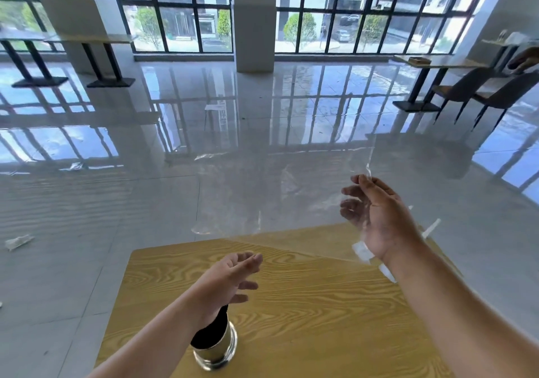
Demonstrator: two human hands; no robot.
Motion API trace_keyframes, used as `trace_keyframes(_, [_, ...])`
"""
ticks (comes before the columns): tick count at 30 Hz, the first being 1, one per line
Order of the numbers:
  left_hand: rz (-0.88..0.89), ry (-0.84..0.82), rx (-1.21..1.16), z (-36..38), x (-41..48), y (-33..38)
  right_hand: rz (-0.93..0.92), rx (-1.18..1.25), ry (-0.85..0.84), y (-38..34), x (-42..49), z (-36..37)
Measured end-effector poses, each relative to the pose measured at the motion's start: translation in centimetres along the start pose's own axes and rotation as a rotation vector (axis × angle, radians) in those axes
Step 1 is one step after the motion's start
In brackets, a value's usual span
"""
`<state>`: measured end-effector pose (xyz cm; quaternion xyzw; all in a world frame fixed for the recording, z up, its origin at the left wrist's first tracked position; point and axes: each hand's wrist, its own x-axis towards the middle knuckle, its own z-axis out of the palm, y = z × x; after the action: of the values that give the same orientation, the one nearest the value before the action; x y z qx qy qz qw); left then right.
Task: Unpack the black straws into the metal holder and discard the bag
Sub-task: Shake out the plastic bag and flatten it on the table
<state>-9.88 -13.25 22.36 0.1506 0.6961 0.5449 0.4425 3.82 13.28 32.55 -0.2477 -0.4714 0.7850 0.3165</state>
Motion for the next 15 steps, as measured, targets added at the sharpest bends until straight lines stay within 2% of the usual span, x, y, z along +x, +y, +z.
trace_keyframes(4, [0.02,0.018,-0.137,1.1,0.1,2.0,0.081,0.065,0.007,1.7,-0.4,1.2])
trace_keyframes(7, [0.09,0.117,-0.298,1.1,0.2,3.1,0.135,0.081,-0.002,2.8,-1.0,1.8])
trace_keyframes(11, [0.193,0.276,-0.446,-1.1,0.0,4.3,0.233,-0.008,-0.087,3.9,-2.3,1.9])
trace_keyframes(15, [0.26,0.342,-0.493,-3.9,-0.2,5.9,0.353,-0.146,-0.201,4.7,-3.7,1.2])
